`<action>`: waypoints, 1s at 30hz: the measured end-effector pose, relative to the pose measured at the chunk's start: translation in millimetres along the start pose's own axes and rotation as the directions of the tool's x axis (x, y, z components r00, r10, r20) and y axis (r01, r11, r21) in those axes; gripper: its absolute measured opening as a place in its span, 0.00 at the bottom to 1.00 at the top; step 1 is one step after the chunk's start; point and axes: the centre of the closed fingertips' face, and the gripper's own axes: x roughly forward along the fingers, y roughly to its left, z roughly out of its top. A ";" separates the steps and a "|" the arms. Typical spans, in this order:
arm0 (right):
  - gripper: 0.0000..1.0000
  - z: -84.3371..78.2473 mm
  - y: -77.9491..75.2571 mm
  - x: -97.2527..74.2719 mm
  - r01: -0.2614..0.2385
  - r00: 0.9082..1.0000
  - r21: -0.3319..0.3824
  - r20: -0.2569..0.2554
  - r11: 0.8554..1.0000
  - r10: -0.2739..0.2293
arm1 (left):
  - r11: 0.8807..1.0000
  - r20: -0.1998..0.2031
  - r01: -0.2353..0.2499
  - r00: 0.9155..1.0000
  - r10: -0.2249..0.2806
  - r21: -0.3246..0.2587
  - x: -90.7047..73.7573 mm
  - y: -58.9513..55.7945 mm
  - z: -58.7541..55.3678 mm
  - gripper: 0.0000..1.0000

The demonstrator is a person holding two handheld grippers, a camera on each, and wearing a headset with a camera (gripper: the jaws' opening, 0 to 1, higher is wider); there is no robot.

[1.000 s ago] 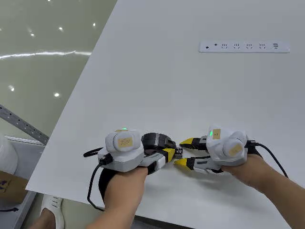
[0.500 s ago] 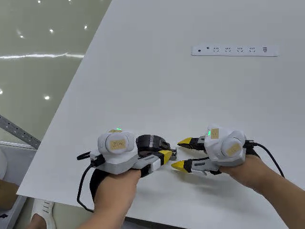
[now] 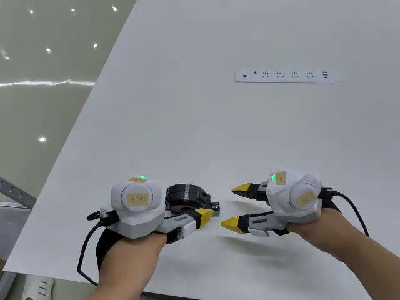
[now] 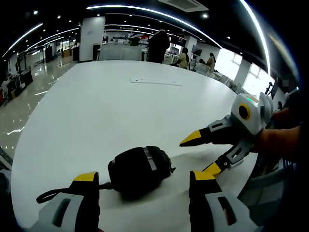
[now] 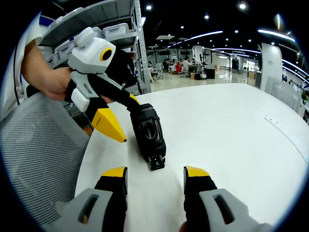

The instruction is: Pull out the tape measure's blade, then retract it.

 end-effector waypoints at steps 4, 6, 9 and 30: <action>0.48 -1.0 1.3 -10.0 0.021 1.000 0.013 -0.011 1.000 -0.020 | 0.999 -0.005 0.027 1.000 -0.027 0.030 -4.5 -1.8 -1.3 0.74; 0.50 -0.8 0.0 -14.4 0.038 0.999 0.015 -0.008 0.999 -0.038 | 0.998 -0.007 0.045 0.999 -0.044 0.052 -6.5 -4.4 -1.7 0.74; 0.51 -1.1 0.8 -19.7 0.049 0.999 0.026 -0.014 0.998 -0.049 | 0.996 -0.018 0.063 0.998 -0.062 0.068 -9.0 -6.6 -3.5 0.75; 0.63 -2.7 -3.8 -63.9 0.161 0.987 0.104 -0.016 0.982 -0.160 | 0.975 -0.001 0.156 0.987 -0.158 0.155 -34.2 -2.3 -3.6 0.79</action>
